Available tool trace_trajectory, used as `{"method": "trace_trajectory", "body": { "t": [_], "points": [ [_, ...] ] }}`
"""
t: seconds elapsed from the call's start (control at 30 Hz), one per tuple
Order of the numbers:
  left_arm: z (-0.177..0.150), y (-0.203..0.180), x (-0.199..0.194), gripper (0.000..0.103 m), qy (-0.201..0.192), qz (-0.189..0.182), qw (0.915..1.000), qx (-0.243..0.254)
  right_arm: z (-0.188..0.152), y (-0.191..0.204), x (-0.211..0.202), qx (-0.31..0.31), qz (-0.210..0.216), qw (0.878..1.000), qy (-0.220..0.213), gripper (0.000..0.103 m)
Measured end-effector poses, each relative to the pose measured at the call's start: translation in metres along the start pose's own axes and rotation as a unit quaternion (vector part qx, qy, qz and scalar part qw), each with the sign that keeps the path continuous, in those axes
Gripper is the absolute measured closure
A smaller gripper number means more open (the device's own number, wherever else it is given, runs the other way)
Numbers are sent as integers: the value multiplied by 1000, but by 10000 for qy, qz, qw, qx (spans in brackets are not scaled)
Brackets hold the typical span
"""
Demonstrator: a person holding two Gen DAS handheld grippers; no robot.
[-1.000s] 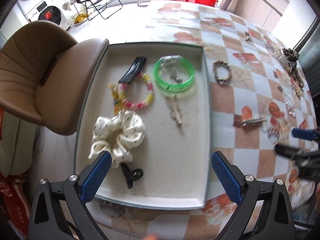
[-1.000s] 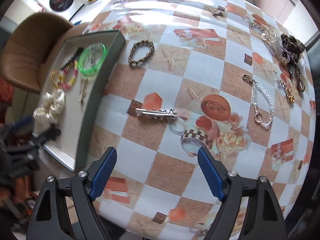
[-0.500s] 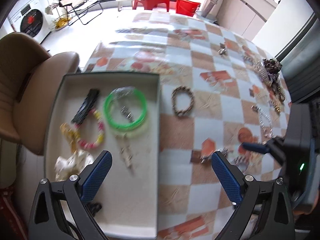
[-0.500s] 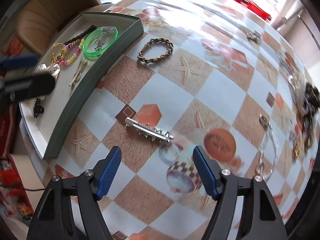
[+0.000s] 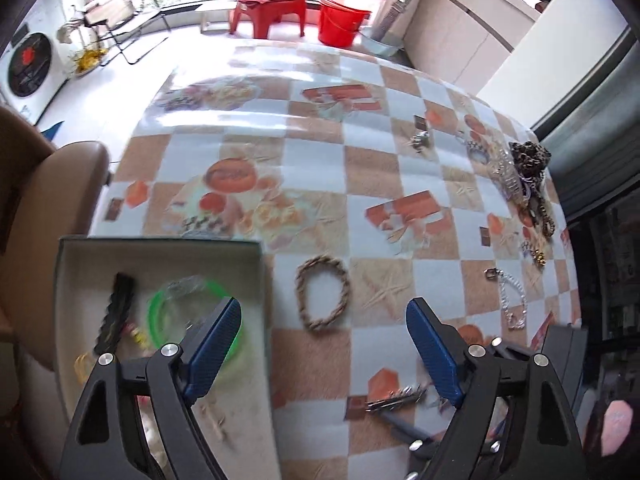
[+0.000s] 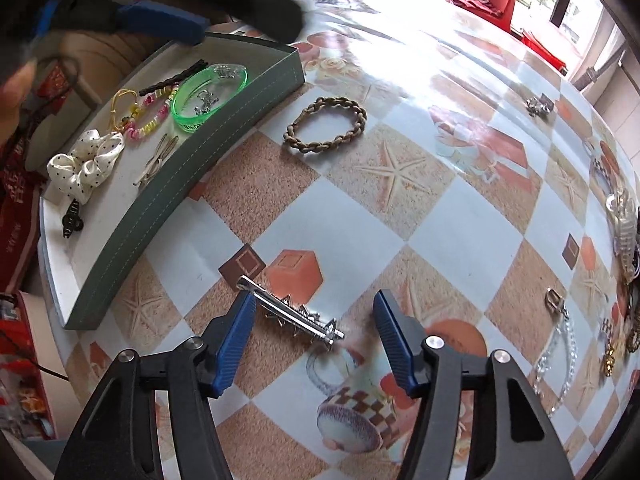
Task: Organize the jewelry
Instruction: 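Grasp the braided brown bracelet with the left tool while the right tool grasps the silver bar clip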
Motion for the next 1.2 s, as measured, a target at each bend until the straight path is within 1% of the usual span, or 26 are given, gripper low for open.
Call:
{"method": "trace_trajectory", "body": {
  "t": [0.13, 0.2, 0.23, 0.27, 0.3, 0.33, 0.37, 0.4, 0.43, 0.47, 0.53, 0.6, 0.63, 0.67, 0.7, 0.83, 0.87, 0.9, 0.93, 0.97, 1.0, 1.03, 1.07, 1.2],
  "points": [
    [7, -15, 25, 15, 254, -132, 9993, 230, 4, 7, 4, -145, -105, 9997, -144, 39],
    [9, -22, 38, 15, 384, -164, 9986, 330, 6, 9, 7, -204, -203, 9994, -191, 41],
    [10, -24, 43, 16, 426, -164, 9983, 354, 9, 10, 5, -221, -262, 9992, -213, 44],
    [11, -26, 49, 16, 475, -165, 9980, 378, 9, 10, 6, -233, -335, 9989, -236, 48],
    [11, -27, 55, 15, 524, -141, 9977, 400, 8, 10, 6, -241, -392, 9986, -273, 51],
    [11, -28, 59, 15, 559, -112, 9975, 418, 10, 10, 5, -231, -407, 9985, -287, 56],
    [11, -28, 64, 15, 597, -69, 9972, 435, 9, 10, 4, -217, -406, 9985, -294, 64],
    [11, -28, 69, 15, 639, 7, 9969, 457, 9, 9, 4, -206, -429, 9984, -304, 69],
    [10, -27, 73, 15, 672, 76, 9966, 472, 8, 9, 3, -195, -445, 9983, -309, 80],
    [10, -26, 78, 15, 711, 160, 9962, 486, 7, 9, 3, -177, -451, 9984, -303, 86],
    [8, -24, 87, 15, 793, 314, 9952, 485, 3, 8, 2, -122, -505, 9982, -302, 88],
    [5, -20, 95, 16, 899, 368, 9943, 433, -3, 5, -1, -28, -518, 9983, -278, 88],
    [2, -18, 99, 27, 962, 418, 9937, 396, -5, 3, -2, 26, -522, 9983, -260, 88],
    [0, -17, 102, 32, 1012, 468, 9930, 383, -8, 2, -2, 81, -524, 9983, -237, 88],
    [1, -18, 102, 32, 946, 537, 9930, 457, -10, 1, -3, 124, -523, 9983, -217, 88],
    [0, -19, 103, 32, 994, 665, 9917, 466, -17, -5, -4, 259, -535, 9981, -138, 88],
    [0, -19, 102, 33, 989, 674, 9917, 461, -20, -7, -5, 306, -537, 9980, -111, 88],
    [-1, -19, 100, 37, 966, 728, 9916, 463, -17, -10, -3, 346, -534, 9979, -86, 88],
    [1, -21, 100, 52, 923, 766, 9915, 497, -17, -13, -3, 411, -531, 9977, -57, 88],
    [1, -21, 97, 71, 889, 742, 9920, 511, -19, -17, -4, 457, -526, 9976, -39, 88],
    [1, -21, 95, 79, 888, 707, 9924, 473, -20, -19, -5, 504, -520, 9974, -26, 88],
    [0, -20, 93, 92, 891, 661, 9930, 414, -21, -21, -6, 559, -514, 9971, -9, 89],
    [-1, -21, 92, 93, 889, 600, 9936, 355, -21, -25, -12, 624, -505, 9968, 10, 89],
    [-15, -22, 82, 93, 856, 415, 9953, 208, -25, -32, -16, 820, -481, 9954, 84, 90]
  ]
}}
Point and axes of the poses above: each gripper's, at about its wrist camera, not at the fingertips, and x roughly the way its jaws point, y to its left, z to its top, the point moved 7 cm from there along x, roughly the way its jaws point, and after that the axes turned 12 degrees about -z, right-handed, at the moved point
